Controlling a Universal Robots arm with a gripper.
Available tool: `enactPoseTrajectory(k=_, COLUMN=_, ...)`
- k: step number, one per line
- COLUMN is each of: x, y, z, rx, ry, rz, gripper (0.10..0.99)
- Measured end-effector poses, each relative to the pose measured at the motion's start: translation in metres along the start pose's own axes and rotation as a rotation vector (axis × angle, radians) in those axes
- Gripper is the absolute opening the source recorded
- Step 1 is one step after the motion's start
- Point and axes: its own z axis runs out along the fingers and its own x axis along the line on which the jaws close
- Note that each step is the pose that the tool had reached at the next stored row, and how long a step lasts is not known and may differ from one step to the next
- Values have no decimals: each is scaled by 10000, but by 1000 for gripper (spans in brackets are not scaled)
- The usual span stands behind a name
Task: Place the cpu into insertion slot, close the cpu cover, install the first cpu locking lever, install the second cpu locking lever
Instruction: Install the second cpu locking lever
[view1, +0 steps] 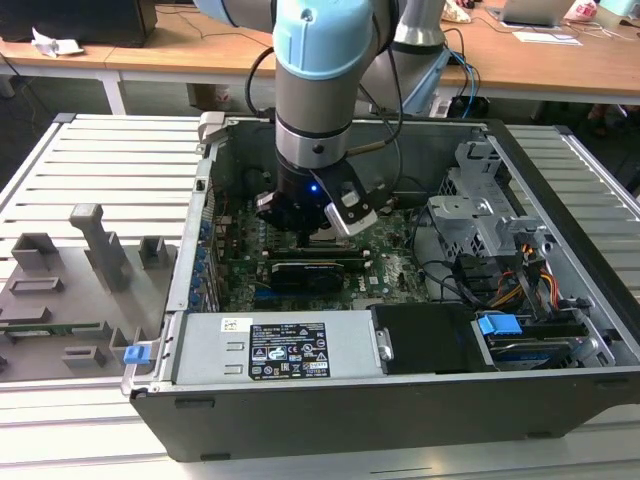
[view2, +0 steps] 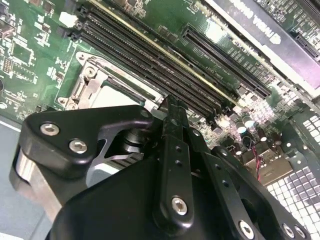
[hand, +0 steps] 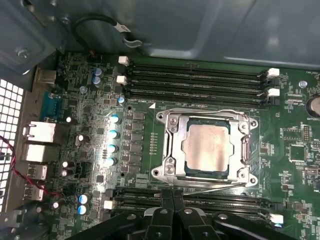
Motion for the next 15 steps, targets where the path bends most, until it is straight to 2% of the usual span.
enactPoseTrajectory(k=7, x=24, y=-14, z=96, rx=-161, ry=-14, rz=-1, gripper=110)
enactPoseTrajectory(k=9, x=47, y=-16, z=125, rx=-303, ry=-21, rz=-2, gripper=110)
enactPoseTrajectory(k=15, x=60, y=-28, z=202, rx=-440, ry=-33, rz=-1, gripper=110)
